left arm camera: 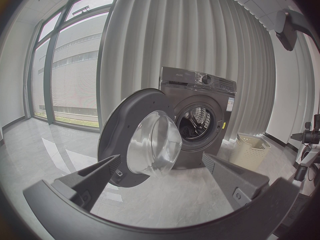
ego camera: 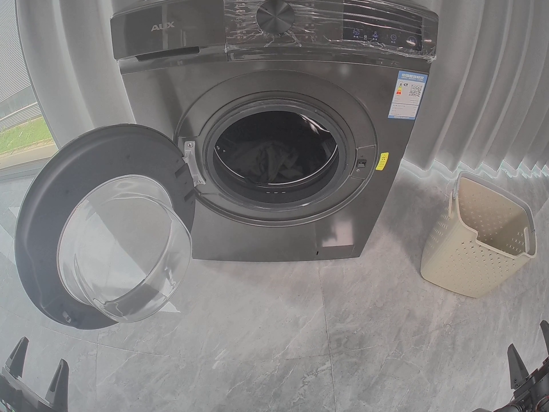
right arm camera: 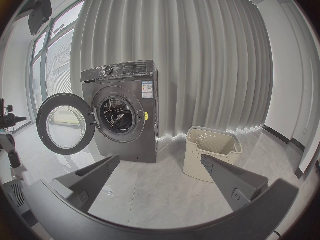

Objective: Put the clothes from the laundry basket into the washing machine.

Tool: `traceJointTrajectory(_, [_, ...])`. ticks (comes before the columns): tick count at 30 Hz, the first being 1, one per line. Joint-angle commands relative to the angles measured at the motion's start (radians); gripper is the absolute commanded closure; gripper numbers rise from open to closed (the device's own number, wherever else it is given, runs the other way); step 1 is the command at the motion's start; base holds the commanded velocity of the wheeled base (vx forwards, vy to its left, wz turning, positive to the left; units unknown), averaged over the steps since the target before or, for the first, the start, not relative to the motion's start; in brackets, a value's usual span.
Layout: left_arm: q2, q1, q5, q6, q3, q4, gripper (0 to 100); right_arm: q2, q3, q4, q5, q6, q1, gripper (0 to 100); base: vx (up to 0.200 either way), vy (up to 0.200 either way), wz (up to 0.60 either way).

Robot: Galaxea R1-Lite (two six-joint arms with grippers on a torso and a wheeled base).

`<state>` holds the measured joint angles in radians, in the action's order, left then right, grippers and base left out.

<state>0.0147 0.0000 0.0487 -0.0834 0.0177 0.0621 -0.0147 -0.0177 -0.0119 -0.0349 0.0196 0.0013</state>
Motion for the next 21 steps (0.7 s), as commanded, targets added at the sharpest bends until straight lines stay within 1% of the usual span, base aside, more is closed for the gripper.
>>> traceJointTrajectory(1, [-0.015,0.000,0.000,-0.001,-0.015,0.001,0,0.005,0.018,0.000,-0.002,0.000,0.000,0,0.000,0.200,0.00])
traceJointTrajectory(4, [-0.015,0.000,-0.001,-0.001,-0.015,0.001,0,0.005,0.018,0.000,-0.002,0.002,0.000,0,0.000,0.200,0.00])
traceJointTrajectory(11, [-0.013,0.000,-0.001,0.001,-0.015,0.001,0,0.004,0.018,0.000,0.000,0.002,-0.001,0,0.000,0.000,0.00])
traceJointTrajectory(20, [-0.013,0.000,-0.001,0.002,-0.015,0.001,0,0.004,0.018,0.000,0.000,0.002,-0.001,0,0.000,0.000,0.60])
traceJointTrajectory(21, [-0.013,0.000,-0.001,0.002,-0.015,0.001,0,0.004,0.018,0.000,0.000,0.002,-0.001,0,0.000,0.000,0.00])
